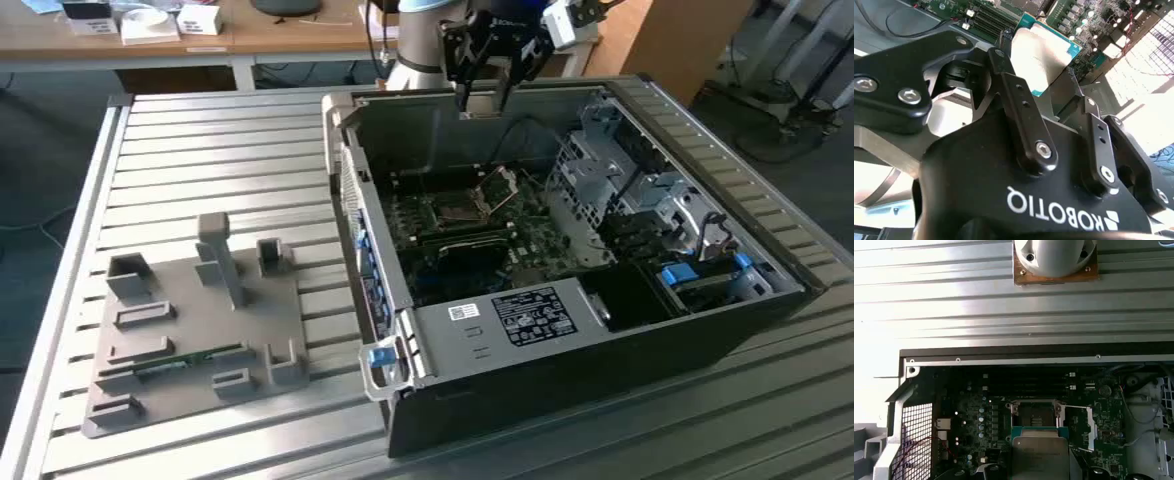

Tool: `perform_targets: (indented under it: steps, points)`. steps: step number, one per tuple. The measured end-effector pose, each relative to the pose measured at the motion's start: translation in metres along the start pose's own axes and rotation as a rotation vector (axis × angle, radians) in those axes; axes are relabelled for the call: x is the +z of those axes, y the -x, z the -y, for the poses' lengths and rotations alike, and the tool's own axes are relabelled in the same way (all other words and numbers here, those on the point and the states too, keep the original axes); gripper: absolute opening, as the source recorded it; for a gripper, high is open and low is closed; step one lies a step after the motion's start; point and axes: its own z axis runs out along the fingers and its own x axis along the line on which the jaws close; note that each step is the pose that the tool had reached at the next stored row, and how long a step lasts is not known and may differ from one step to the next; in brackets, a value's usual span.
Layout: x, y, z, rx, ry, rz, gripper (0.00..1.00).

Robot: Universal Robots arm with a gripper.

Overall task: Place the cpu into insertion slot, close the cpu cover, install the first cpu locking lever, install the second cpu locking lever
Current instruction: 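Place the cpu into insertion slot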

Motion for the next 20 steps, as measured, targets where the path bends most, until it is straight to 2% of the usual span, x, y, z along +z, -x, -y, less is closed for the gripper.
perform_targets:
  steps: [20]
  points:
    - [0.0005,0.0001,0.0029,0.000,-0.0001,-0.0001,0.54]
